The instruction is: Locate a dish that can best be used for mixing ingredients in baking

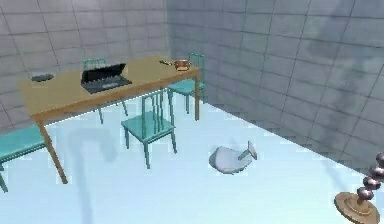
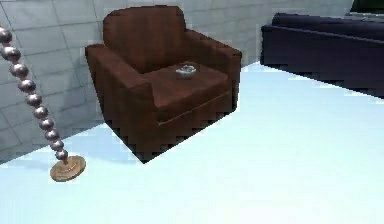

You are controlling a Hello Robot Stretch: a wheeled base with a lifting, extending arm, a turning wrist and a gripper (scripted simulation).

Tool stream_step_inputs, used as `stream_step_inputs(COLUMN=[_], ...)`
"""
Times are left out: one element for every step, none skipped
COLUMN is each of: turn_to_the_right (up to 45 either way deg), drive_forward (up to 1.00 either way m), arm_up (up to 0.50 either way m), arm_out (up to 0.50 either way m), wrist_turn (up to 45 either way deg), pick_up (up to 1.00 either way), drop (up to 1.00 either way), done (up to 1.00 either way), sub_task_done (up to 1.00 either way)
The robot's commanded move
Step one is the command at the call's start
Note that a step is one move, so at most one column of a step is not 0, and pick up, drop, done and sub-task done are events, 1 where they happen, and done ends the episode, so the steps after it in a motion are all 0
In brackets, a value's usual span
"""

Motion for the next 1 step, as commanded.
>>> stream_step_inputs(turn_to_the_right=[0.0], drive_forward=[1.00], arm_up=[0.00], arm_out=[0.00], wrist_turn=[0.0], pick_up=[0.00], drop=[0.00], done=[0.00], sub_task_done=[0.00])
